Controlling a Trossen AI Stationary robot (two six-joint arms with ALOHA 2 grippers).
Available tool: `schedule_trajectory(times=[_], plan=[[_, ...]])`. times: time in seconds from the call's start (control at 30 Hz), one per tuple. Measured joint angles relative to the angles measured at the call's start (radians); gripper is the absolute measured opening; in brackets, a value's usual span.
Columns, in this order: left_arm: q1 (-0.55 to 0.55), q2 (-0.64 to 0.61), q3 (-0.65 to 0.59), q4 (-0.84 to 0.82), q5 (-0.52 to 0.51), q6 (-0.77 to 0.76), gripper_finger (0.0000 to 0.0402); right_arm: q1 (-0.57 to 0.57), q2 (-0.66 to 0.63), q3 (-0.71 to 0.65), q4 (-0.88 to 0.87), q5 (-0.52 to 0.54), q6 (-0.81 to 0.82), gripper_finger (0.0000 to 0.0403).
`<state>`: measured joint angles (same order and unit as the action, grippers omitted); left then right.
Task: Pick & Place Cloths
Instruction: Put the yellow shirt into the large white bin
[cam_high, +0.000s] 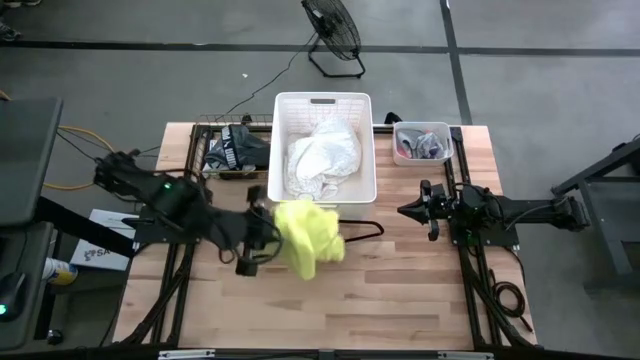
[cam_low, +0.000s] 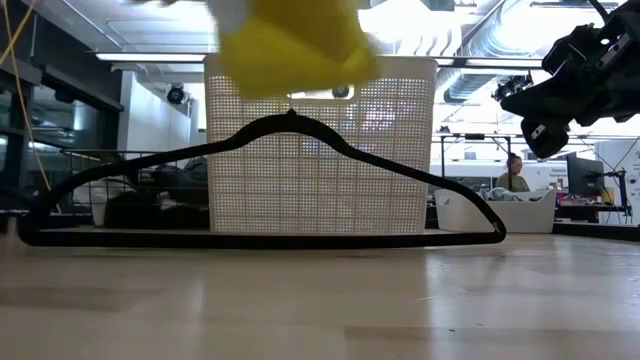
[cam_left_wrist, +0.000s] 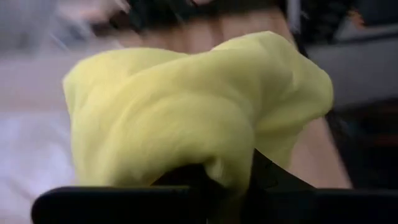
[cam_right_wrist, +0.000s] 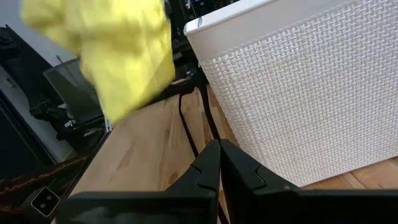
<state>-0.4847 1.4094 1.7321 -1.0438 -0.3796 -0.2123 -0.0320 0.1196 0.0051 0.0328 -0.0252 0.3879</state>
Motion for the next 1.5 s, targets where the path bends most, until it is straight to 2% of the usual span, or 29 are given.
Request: schedule_trajectory(times=[0.2,0.5,0.57,0.73,0.87,1.03,1.23,1.33,1.5], plan=[[0.000,0.000,0.089,0.091,-0.251,0.193,0.0035,0.000,0.000,0.000,0.000,0.000,0.000,0.0003],[0.011,0.000,0.103,0.283,-0.666,0.445,0.0035,0.000,0.000,0.000,0.000,0.000,0.000,0.0003],[0.040,0.003,0.104,0.305,-0.700,0.477,0.0035,0.000,0.000,0.000,0.000,0.000,0.000,0.0003],[0.158,0.007,0.104,0.301,-0.700,0.563,0.0035,0.000,0.000,0.000,0.000,0.000,0.000,0.0003],[0.296,0.015,0.104,0.301,-0.606,0.586,0.0035,0.000,0.000,0.000,0.000,0.000,0.000,0.0003],[0.487,0.026,0.100,0.292,-0.326,0.583,0.0035,0.000,0.000,0.000,0.000,0.000,0.000,0.0003],[0.686,0.069,0.097,0.271,-0.071,0.566,0.0035,0.000,0.000,0.000,0.000,0.000,0.000,0.0003],[0.757,0.107,0.097,0.279,0.019,0.545,0.0035,0.000,0.000,0.000,0.000,0.000,0.000,0.0003],[0.848,0.188,0.097,0.282,0.108,0.539,0.0035,0.000,0.000,0.000,0.000,0.000,0.000,0.0003]])
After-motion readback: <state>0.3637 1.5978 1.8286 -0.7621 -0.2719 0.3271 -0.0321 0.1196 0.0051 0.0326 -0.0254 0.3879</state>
